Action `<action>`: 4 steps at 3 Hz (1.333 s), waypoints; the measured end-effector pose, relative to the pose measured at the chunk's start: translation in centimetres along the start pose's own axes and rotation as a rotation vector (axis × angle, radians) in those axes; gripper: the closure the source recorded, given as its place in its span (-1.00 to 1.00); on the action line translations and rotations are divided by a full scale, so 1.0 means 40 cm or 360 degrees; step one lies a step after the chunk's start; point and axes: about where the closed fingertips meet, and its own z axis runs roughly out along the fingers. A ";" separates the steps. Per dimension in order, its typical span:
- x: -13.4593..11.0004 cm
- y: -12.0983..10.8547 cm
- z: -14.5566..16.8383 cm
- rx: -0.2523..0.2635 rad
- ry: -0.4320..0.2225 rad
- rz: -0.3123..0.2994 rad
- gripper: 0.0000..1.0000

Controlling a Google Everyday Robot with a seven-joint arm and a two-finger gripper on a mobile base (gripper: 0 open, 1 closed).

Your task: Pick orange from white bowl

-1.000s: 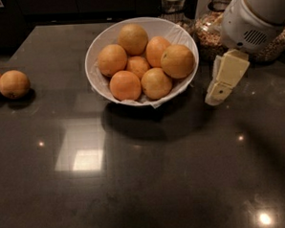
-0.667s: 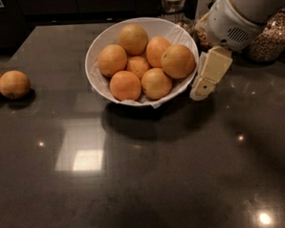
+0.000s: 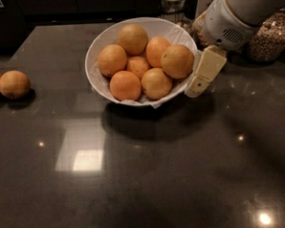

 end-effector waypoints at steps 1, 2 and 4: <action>-0.026 -0.047 0.031 0.0087 -0.0081 0.0066 -1.00; -0.042 -0.071 0.047 0.0130 -0.0118 0.0092 -1.00; -0.036 -0.096 0.085 0.0157 -0.0112 0.0126 -0.84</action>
Offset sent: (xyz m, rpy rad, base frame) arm 0.0512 0.0178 0.0005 0.1116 -0.1010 -0.0907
